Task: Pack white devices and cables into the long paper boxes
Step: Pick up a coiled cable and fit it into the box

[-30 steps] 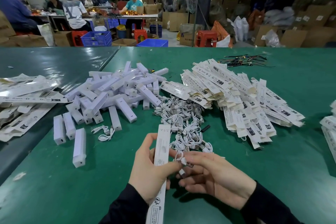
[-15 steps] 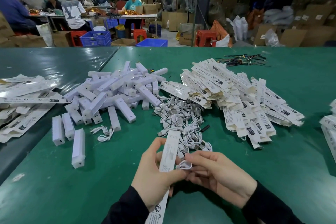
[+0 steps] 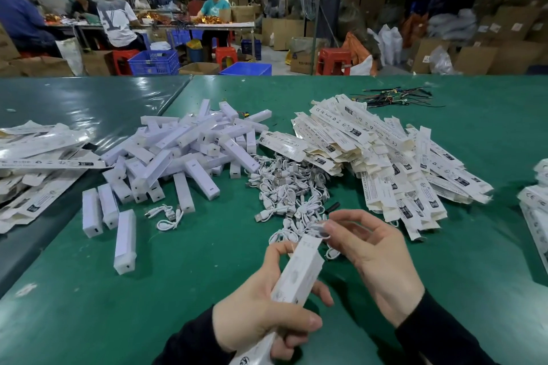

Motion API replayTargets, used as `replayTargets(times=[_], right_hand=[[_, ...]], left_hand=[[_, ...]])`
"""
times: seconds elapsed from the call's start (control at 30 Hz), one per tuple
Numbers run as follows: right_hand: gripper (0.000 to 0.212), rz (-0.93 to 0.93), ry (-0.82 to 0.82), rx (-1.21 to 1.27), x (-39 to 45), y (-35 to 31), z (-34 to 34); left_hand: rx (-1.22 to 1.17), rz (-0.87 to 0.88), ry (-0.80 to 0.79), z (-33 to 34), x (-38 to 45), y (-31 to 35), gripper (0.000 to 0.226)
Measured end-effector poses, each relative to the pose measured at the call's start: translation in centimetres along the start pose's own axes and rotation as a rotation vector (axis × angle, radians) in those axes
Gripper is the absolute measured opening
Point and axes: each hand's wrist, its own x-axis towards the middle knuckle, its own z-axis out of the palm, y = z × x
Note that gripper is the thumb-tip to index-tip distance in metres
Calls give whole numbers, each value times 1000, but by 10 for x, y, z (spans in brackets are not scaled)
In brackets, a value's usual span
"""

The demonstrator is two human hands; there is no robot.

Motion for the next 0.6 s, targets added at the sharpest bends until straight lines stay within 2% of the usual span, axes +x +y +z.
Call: replayTargets(times=[0.1, 0.3, 0.6], right_hand=[[18, -7, -93, -63, -3, -1, 4], [24, 75, -308, -142, -6, -14, -2], [29, 284, -532, -44, -4, -23, -13]], left_hand=[[-24, 2, -11, 0, -1, 0, 76], [-90, -11, 17, -4, 0, 0, 78], [148, 2, -203, -2, -7, 7, 73]])
